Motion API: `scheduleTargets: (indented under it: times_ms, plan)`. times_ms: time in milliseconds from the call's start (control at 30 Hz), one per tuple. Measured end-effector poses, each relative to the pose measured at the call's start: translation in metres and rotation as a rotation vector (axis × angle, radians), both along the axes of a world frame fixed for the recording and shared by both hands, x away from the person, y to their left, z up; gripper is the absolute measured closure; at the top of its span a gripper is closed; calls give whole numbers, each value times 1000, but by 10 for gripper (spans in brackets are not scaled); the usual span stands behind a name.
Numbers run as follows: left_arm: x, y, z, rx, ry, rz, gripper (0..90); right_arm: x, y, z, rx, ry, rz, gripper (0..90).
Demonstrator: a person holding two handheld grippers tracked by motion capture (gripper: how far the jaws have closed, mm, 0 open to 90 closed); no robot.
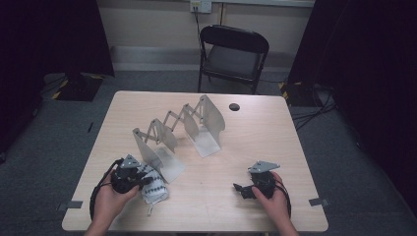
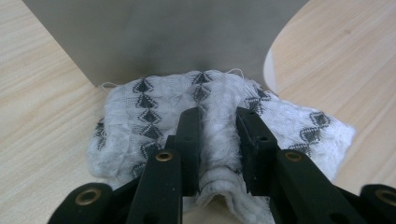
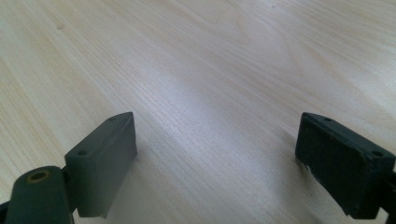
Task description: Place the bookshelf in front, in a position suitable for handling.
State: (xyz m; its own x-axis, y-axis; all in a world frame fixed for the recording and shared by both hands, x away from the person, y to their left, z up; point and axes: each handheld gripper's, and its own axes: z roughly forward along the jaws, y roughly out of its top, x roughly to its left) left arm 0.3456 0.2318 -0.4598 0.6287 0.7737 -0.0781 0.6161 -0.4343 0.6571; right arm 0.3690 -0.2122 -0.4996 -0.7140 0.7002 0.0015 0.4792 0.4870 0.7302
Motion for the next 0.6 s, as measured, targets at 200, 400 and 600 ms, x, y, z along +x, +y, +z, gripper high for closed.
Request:
scheduleTargets:
  times_ms: [200, 400, 600]
  plan:
    - [1, -3, -7, 12, 4, -8, 712, 0, 0, 0, 0, 1, -1, 119]
    - [-2, -2, -12, 11, 15, -12, 709, 0, 0, 0, -1, 1, -1, 120]
    - [-5, 5, -4, -27, 24, -6, 709, 0, 0, 0, 0, 1, -1, 120]
